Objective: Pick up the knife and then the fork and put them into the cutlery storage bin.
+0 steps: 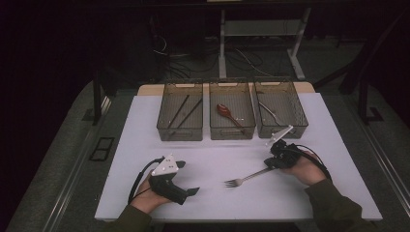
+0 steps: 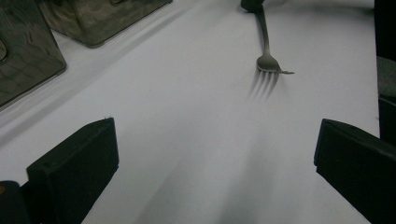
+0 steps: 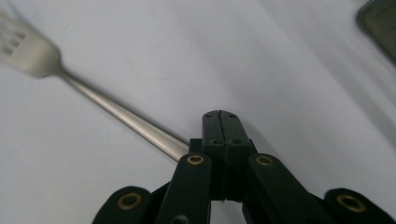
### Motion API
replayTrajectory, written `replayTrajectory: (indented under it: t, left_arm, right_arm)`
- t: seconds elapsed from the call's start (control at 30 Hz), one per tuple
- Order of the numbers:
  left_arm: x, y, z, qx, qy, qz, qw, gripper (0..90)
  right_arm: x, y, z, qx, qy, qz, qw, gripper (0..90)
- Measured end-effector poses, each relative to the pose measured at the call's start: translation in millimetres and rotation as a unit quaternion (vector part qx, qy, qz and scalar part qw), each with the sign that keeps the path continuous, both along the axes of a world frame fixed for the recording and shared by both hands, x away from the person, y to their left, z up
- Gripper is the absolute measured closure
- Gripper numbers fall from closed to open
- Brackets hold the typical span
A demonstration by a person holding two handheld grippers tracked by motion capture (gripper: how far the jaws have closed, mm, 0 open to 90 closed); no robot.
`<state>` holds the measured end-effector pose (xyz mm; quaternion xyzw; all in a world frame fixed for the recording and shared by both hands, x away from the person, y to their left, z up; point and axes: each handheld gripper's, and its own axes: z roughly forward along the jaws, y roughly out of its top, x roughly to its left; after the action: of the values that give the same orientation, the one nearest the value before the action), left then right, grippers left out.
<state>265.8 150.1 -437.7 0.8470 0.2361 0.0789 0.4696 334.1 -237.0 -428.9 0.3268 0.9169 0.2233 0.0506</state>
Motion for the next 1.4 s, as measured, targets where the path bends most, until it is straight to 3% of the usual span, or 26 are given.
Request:
replayTrajectory:
  t: [0.47,0.6,0.73,0.9,1.13,1.4]
  left_arm:
    - [-0.7,-1.5,-0.2,0.001,0.001,0.0,1.0,0.0]
    - [-0.5,-1.6,-0.1,0.001,0.001,-0.001,1.0,0.0]
    - [0.1,-0.9,0.1,0.004,0.0,-0.002,1.0,0.0]
    - [0.1,-0.9,0.3,0.005,0.0,-0.001,1.0,0.0]
    - [0.2,-0.9,-0.2,0.005,0.0,-0.002,1.0,0.0]
    - [0.0,-2.2,-1.0,0.005,0.002,-0.004,1.0,0.0]
  right_arm:
    - [-35.1,-14.7,1.9,-0.008,0.025,0.027,0.9993,90.0]
    - [-36.7,-16.6,2.2,-0.006,0.025,0.029,0.9993,90.0]
    - [-35.9,-14.6,11.9,0.02,0.014,0.044,0.9987,75.7]
    - [-35.6,0.1,20.3,0.012,-0.006,0.081,0.9966,67.2]
    - [-34.9,32.8,20.9,-0.02,0.001,0.147,0.9889,67.6]
    - [-35.6,63.7,12.9,-0.078,0.014,0.195,0.9775,72.5]
